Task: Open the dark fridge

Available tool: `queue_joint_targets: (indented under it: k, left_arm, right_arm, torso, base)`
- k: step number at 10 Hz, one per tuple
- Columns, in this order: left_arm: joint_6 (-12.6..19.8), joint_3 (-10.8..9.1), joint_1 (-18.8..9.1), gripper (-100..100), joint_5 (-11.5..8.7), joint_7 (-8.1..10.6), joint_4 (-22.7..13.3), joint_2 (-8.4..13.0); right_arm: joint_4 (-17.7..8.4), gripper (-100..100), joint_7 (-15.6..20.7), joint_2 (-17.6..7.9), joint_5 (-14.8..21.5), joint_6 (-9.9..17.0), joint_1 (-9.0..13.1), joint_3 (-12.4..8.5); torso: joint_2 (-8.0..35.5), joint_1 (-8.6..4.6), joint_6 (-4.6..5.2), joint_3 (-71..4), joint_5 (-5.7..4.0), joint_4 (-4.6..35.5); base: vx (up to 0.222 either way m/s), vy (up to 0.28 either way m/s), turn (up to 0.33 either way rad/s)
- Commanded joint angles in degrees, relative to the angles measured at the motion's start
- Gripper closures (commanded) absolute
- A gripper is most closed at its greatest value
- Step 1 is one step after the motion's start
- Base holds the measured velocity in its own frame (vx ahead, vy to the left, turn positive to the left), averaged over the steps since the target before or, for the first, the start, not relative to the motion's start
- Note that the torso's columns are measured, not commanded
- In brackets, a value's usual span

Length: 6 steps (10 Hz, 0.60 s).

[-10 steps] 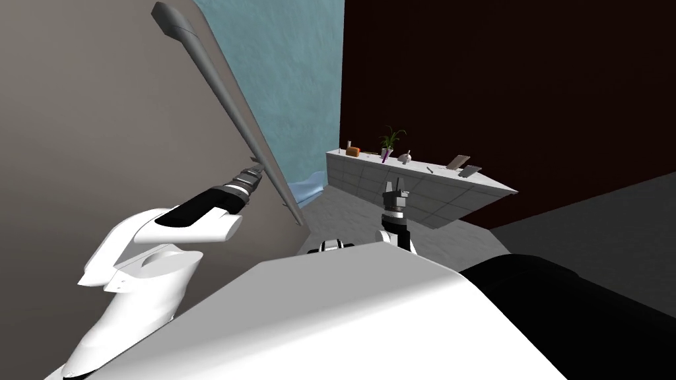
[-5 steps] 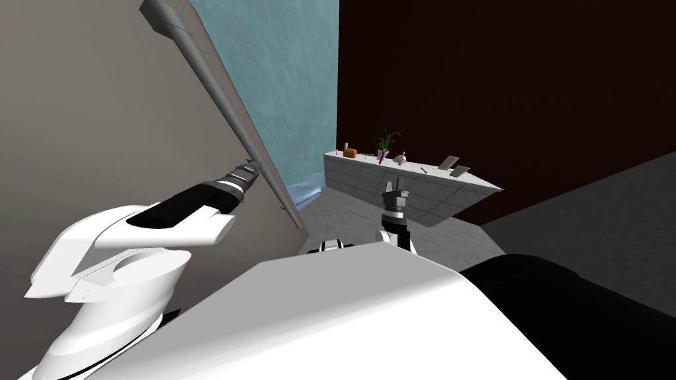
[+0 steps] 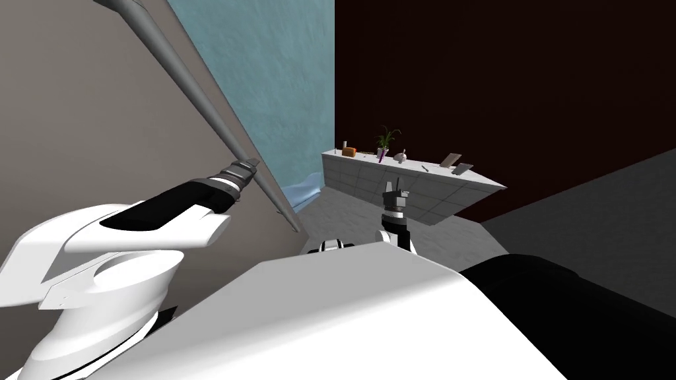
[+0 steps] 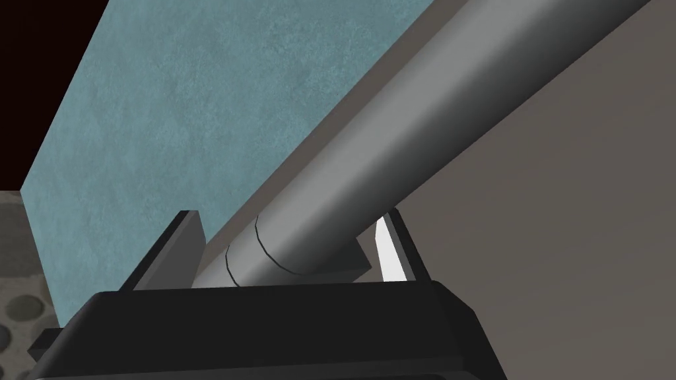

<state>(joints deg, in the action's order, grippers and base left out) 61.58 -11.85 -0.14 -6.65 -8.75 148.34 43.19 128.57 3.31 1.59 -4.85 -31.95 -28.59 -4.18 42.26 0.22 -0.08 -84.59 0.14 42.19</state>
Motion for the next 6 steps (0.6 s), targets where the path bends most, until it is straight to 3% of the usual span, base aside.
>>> queue_joint_targets:
  k: [1,6]
  left_arm:
    - [-0.99,1.04,-0.72,100,-1.76,-0.17,0.27,0.6]
    - [-3.46,3.64,-2.53,100,-6.15,-0.58,0.96,2.1]
  right_arm:
    - [-0.01,0,0.0,0.0,0.0,0.01,0.04,0.01]
    - [-0.01,0,0.0,0.0,0.0,0.01,0.04,0.01]
  torso:
    - [0.37,-0.17,0.44,0.27,0.13,-0.06]
    - [0.28,0.13,-0.12,0.15,0.02,0.22]
  base:
    - [-0.296,-0.005,-0.144]
    - [-0.274,-0.022,-0.124]
